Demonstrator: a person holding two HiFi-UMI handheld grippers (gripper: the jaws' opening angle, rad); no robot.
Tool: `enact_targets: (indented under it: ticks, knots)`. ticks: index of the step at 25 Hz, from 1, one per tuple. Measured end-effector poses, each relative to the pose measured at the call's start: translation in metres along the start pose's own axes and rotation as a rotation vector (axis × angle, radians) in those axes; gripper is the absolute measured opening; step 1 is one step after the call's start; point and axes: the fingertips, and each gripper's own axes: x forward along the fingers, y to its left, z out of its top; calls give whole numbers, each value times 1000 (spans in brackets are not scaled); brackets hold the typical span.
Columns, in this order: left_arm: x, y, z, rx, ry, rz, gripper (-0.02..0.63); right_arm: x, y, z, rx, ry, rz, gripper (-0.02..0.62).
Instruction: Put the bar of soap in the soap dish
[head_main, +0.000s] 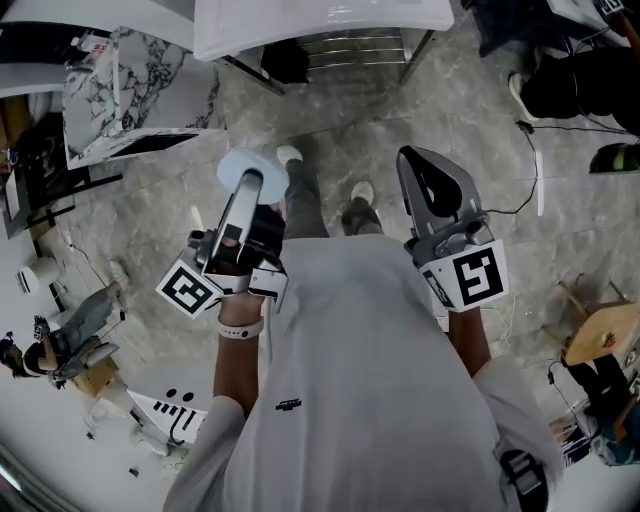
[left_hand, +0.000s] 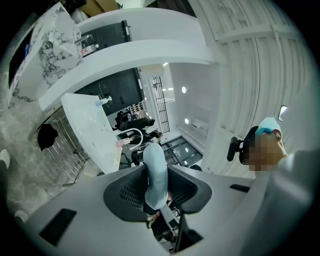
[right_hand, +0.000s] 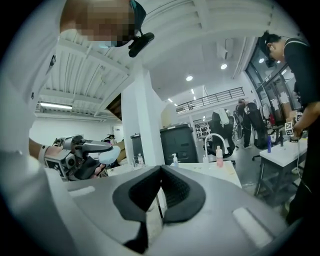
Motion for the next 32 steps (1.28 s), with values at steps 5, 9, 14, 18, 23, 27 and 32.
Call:
enact_targets:
  ticks: [5,9,14,18,23,27,32]
  knots:
    - [2,5,7,-4,5,-27,118,9,7,2,-18,2,12,-2]
    - [2,8,22,-32,-30,-62,118,31,18,17,-1,-48,28,-2]
    - [10,18,55,-41,-44,-73,118,71,24,35,-19,-56,61,-2]
    - [20,28,93,-29,-60,-95,118,108,21,40,-47,-30,51,-2]
    - [31,38,138,-55,-93,-156,118,152,26,53,-63,-24,49,-2]
    - [41,40,181,-43,-113,-210,118,197,41,69,-130,-20,67,-1]
    - [51,54,230,-38,-99,-227,118,248,51,87,-149,-44,51,-2]
